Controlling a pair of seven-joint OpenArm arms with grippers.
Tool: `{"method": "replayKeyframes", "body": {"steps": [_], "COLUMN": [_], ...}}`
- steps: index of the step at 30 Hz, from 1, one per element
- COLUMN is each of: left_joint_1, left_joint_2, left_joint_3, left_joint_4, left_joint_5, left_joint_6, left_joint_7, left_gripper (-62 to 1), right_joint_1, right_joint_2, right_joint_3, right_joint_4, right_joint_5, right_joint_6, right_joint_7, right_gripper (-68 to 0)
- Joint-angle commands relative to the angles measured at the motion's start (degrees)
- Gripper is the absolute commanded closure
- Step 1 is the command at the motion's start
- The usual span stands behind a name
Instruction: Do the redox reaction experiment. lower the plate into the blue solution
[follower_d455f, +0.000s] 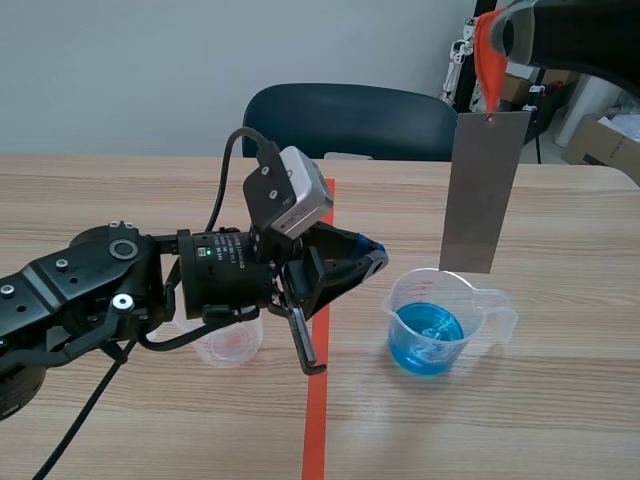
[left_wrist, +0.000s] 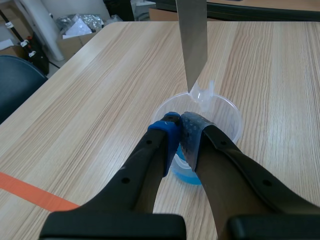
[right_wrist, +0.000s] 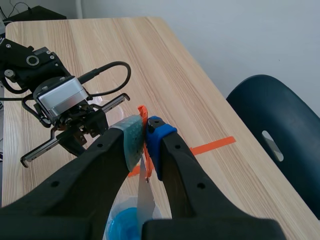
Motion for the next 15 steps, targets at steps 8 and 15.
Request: {"method": "replayKeyframes", "body": {"steps": [8,15], "left_joint_1": [2.3,5.0], "left_joint_2": [-2.7,-8.9], "left_joint_3": [-0.4,-0.4], "left_joint_4": [0.7,1.5], "left_joint_5": [-0.6,-5.3], "left_joint_6": [0.3,-0.7], "left_joint_7": [-4.7,-13.0], "left_gripper": [-2.7,-3.5], "right_joint_1": [0.6,0.6], "right_joint_2": [0.2,0.1], "right_joint_3": [0.4,0.4], "right_joint_4": [0.1,0.1], "right_joint_5": [0.8,-0.1], "right_joint_6": [-0.2,-0.2], "right_joint_7": [0.6,0.6], "right_gripper": [-0.2,-0.2]}}
